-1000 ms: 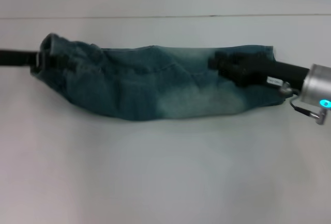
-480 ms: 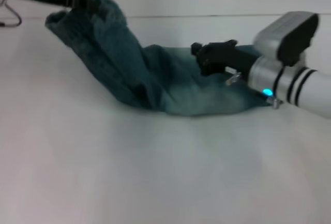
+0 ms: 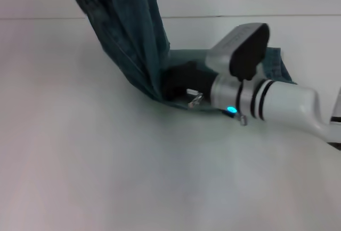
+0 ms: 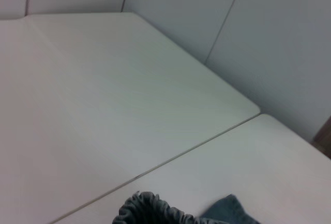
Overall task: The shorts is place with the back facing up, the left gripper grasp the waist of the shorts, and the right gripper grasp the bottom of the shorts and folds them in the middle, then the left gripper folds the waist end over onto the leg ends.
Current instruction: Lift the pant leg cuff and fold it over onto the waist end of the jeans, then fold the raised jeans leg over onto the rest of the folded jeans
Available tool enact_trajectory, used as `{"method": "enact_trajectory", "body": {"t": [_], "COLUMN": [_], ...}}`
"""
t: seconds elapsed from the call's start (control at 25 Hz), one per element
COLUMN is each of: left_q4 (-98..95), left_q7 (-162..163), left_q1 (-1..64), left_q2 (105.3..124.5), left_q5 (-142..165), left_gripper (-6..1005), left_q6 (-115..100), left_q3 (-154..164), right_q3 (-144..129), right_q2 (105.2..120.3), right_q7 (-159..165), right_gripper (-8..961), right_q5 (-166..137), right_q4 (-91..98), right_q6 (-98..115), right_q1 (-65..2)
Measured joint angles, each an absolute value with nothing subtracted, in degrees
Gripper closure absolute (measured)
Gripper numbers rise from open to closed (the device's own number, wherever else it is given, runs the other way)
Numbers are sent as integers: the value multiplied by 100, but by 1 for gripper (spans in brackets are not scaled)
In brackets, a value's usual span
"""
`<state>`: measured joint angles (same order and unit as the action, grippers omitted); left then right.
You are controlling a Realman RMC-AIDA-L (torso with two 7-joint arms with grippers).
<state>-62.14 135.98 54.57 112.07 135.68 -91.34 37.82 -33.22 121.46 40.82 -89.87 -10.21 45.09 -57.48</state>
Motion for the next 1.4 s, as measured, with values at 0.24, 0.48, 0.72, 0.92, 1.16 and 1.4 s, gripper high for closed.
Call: {"method": "enact_trajectory", "body": {"t": [0.24, 0.48, 0.72, 0.92, 1.16, 1.4], "left_q4": [-6629, -6818, -6791, -6763, -6675, -6388], "left_q7": [13781, 13843, 13786, 13674, 13445, 13057], "left_q1": [5533, 5485, 5308, 5124, 4997, 5008], "left_q2": [11201, 11322, 11436, 11586, 11834, 12203], "left_q5": [13452, 13445, 13439, 13398, 13270, 13075], "left_gripper": [931, 931, 932, 933, 917, 898], "left_q6": [-9460, -9542, -9484, -9413, -9263, -8972], "left_q3": [3792, 3808, 3838, 3842, 3840, 3908], "right_q3": [-3058, -2152, -1718, -1783, -1542, -1061], "right_q2": [12147, 12139, 12081, 12034, 12021, 11971], "right_q7": [4423, 4559, 4831, 4840, 5048, 5264], "right_gripper": [955, 955, 954, 955, 954, 954], "right_q5": [-9614, -10753, -11347, -11430, -11366, -10160], "right_q4": [-1350, -1503, -1435, -1094, -3, 758], "right_q6": [4560, 4542, 4505, 4404, 5579, 6803], "right_q1": [-6099, -6244, -6075, -5588, -4571, -3875]}}
